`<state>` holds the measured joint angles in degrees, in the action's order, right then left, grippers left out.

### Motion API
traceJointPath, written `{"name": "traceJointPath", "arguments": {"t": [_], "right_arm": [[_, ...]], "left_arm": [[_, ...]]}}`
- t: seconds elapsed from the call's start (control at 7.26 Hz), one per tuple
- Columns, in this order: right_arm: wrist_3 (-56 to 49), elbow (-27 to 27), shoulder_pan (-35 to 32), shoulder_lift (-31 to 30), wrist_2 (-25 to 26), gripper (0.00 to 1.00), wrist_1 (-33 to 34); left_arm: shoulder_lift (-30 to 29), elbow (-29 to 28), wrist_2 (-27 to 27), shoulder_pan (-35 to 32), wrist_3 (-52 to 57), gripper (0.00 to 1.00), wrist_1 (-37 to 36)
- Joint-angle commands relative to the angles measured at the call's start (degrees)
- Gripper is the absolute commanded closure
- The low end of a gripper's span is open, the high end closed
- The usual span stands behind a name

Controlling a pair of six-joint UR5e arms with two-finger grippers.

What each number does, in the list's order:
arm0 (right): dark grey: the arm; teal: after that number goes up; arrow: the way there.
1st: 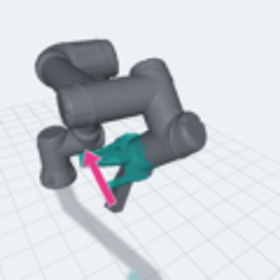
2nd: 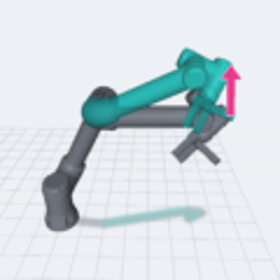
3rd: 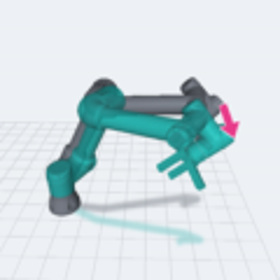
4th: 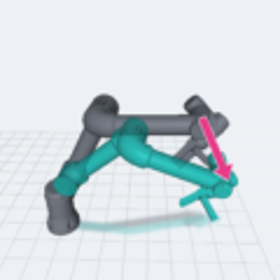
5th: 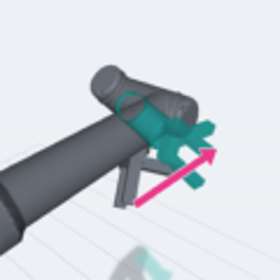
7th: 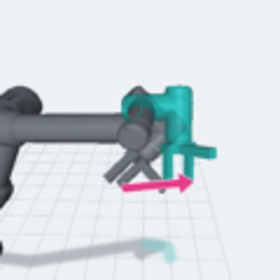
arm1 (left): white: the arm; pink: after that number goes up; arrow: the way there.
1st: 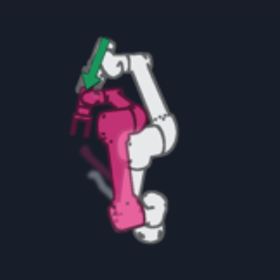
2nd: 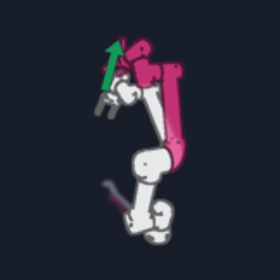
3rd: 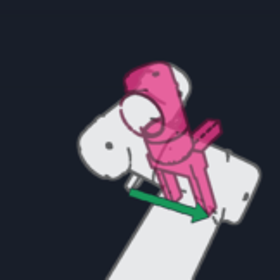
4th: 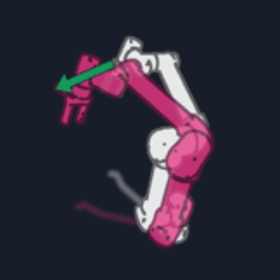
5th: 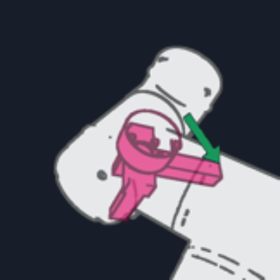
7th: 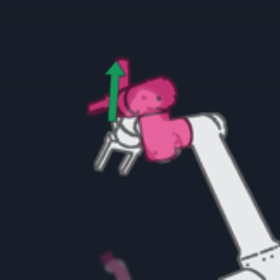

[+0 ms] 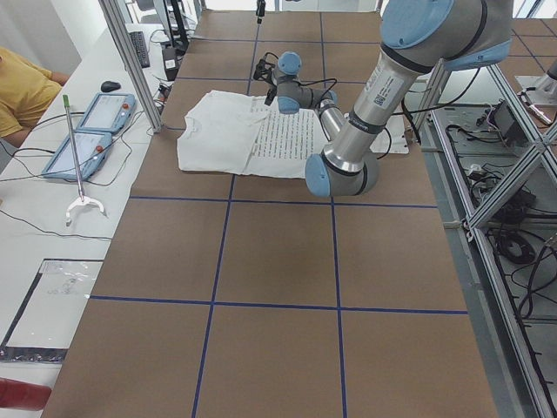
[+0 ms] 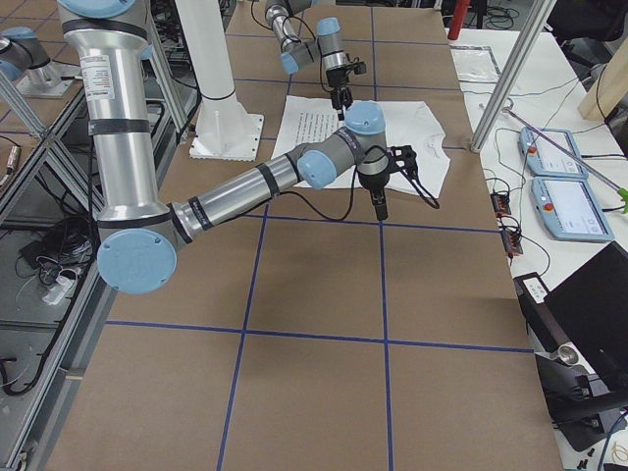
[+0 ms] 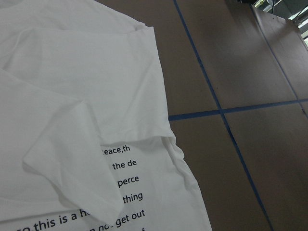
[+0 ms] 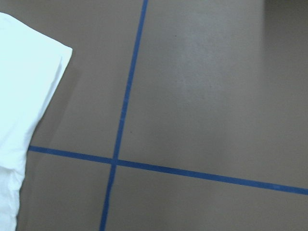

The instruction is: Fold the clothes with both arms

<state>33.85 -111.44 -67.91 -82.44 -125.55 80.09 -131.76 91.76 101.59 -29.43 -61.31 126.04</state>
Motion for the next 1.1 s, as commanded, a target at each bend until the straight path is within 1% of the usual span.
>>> {"name": "traceJointPath", "arguments": {"t": [0.0,0.14,0.28,0.41,0.55,0.69,0.96], "right_arm": [[13.98,0.78,10.63,8.13,8.52,0.0,0.76],[20.06,1.4,16.52,11.91,13.61,0.0,3.03],[24.21,4.19,21.02,19.61,18.97,0.0,10.71],[28.08,7.44,24.28,24.9,22.59,0.0,14.53],[31.16,11.82,26.66,28.52,24.81,0.0,14.65],[33.71,18.82,28.95,33.52,28.13,0.0,14.74],[38.29,35.6,31.51,44.94,31.93,0.0,14.65]], "left_arm": [[5.09,9.81,3.76,-5.0,9.49,0.0,-11.04],[8.42,13.15,7.62,-8.42,14.93,0.0,-12.74],[11.76,14.66,12.27,-12.54,22.47,0.0,-12.67],[14.23,15.03,16.14,-16.24,28.11,0.0,-12.49],[17.13,15.12,18.7,-19.41,34.26,0.0,-12.23],[19.5,15.38,21.25,-22.05,38.5,0.0,-11.96],[20.84,16.26,21.54,-22.52,38.54,0.0,-11.88]]}}
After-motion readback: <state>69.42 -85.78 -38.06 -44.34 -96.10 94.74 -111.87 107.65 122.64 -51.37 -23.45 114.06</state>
